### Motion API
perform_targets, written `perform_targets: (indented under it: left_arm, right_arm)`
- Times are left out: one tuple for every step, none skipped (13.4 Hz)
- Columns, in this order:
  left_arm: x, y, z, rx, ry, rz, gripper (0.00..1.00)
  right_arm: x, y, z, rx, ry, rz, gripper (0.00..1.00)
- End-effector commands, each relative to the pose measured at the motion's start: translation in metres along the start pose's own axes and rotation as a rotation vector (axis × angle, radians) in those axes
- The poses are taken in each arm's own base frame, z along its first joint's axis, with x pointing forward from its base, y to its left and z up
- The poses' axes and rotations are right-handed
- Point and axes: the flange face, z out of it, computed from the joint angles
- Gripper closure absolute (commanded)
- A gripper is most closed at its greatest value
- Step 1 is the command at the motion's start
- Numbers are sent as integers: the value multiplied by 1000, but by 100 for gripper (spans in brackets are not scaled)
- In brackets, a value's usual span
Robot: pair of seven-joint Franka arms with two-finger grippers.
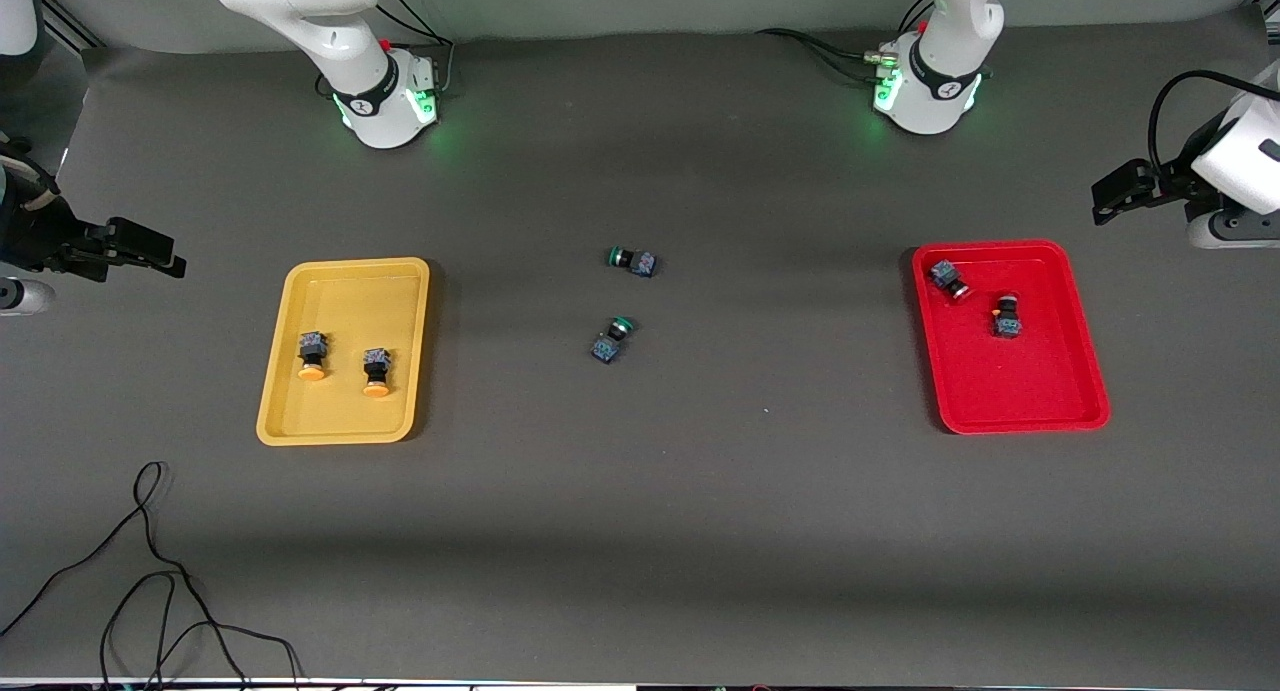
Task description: Place red and yellow buttons in trays
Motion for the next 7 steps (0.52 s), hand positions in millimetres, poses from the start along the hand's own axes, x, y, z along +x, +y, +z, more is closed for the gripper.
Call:
perform_targets:
  left_arm:
    - [-3,-4,-11,0,1,0,0]
    - [-3,-6,-15,-1,5,-3,0]
    - [-5,-7,-18,-2,-5,-14,0]
    - [-3,-8,-21,2,-6,-24,0]
    - [0,-6,-24,6,-4,-18,0]
    - [3,-6,-22,14,-20,-17,0]
    - [3,-7,-24,18,-27,-19,0]
  right_arm:
    - [-5,1,-9,-22,-6,21,0]
    - [-5,1,-9,-21,-8,24,0]
    - [-5,1,-9,-22,-8,28,0]
    - [-6,1,-10,-22,-6,44,0]
    - [-7,0,-11,-22,-6,60,0]
    - [-7,2,-12,-22,-4,64,0]
    - [-8,2,-13,-22,-3,65,0]
